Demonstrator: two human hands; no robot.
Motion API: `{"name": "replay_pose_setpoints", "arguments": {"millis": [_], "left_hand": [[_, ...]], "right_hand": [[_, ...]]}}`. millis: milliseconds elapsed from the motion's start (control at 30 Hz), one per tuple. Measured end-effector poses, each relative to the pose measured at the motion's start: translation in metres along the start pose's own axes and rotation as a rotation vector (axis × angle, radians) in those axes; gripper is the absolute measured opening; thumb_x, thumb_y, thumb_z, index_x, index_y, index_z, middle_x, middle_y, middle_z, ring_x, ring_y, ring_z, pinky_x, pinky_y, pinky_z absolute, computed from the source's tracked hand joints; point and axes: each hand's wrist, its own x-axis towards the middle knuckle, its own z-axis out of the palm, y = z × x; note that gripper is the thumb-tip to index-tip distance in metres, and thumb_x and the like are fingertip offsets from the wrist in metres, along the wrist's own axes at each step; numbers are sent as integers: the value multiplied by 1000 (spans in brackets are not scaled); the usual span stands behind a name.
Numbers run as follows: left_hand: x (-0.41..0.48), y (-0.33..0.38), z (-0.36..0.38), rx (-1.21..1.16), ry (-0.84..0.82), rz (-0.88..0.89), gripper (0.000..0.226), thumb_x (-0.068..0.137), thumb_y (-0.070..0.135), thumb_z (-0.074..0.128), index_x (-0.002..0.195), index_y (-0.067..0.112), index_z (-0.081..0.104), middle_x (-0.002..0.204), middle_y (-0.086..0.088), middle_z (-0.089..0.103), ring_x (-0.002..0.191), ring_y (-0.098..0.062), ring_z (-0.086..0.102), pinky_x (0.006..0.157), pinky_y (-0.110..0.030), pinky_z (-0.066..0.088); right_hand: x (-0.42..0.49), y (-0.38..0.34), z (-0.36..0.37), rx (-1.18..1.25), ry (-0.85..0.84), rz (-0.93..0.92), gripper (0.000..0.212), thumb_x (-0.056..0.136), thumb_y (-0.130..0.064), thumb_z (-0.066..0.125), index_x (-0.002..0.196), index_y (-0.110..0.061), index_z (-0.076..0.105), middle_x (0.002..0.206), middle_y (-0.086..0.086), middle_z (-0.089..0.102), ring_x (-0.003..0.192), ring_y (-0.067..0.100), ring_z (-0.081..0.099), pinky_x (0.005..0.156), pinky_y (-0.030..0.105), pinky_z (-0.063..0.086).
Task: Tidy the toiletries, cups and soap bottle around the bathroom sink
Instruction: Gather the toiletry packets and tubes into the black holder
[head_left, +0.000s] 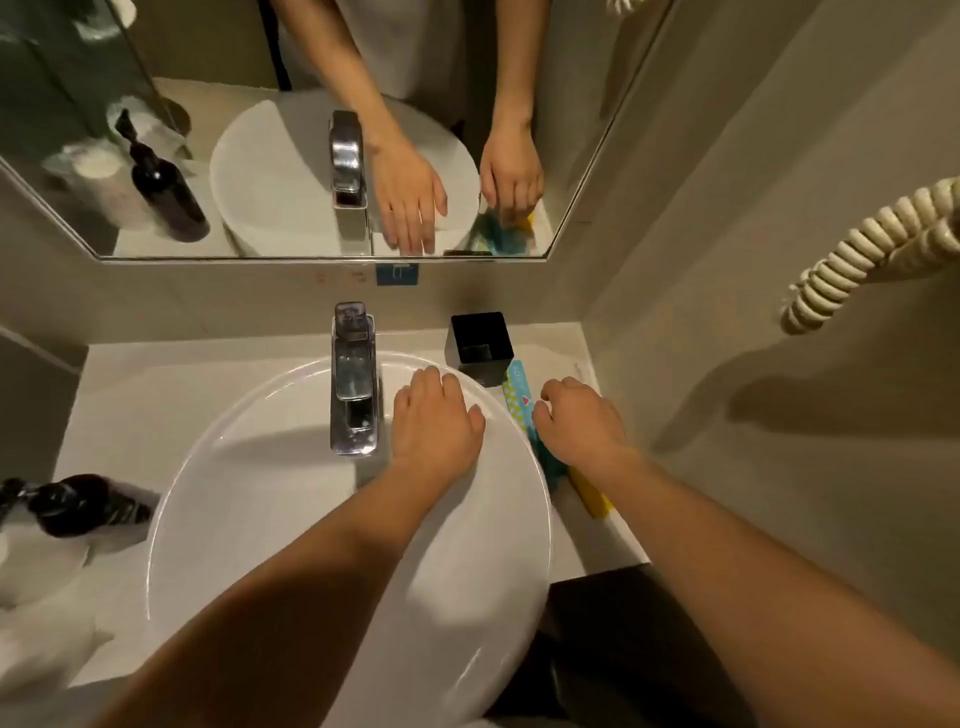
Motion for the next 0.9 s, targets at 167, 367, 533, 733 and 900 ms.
{"name": "replay_pose_setpoints", "arguments": {"millis": [167, 367, 533, 733, 900], "left_hand": [[7, 0, 22, -22, -43, -89, 78, 102, 50, 36, 159, 3, 11, 168, -17, 14, 155, -34, 9, 126, -48, 12], [7, 2, 37, -13, -32, -134, 87, 102, 58, 25, 158, 2, -10, 169, -19, -10, 156, -32, -9, 127, -46, 3], [10, 0, 51, 5, 2, -156, 89, 99, 62, 22, 159, 2, -4, 169, -19, -7, 157, -31, -6, 127, -45, 2], [8, -5, 54, 15, 65, -90, 88, 99, 59, 31, 158, -3, 12, 168, -23, 7, 156, -34, 6, 127, -46, 8], [9, -6, 55, 4, 17, -110, 89, 99, 60, 30, 159, -3, 8, 168, -22, 2, 157, -34, 2, 126, -49, 10]], "right_hand": [[33, 0, 8, 12, -56, 10, 33, 101, -37, 41, 112, -14, 63, 106, 7, 65, 89, 26, 62, 75, 39, 54], [66, 5, 31, 21, -158, 22, 32, 102, -40, 45, 114, -14, 59, 108, 7, 67, 90, 26, 63, 75, 37, 52], [86, 9, 47, 81, -202, 96, 38, 95, -51, 58, 108, -16, 56, 102, 5, 66, 91, 27, 64, 82, 45, 55], [99, 14, 57, 273, -235, 192, 35, 85, -38, 76, 103, -17, 54, 98, 5, 65, 89, 29, 65, 84, 47, 56], [97, 19, 56, 542, -157, 200, 30, 86, -16, 75, 73, -15, 48, 77, 4, 58, 72, 22, 55, 66, 33, 46]]}}
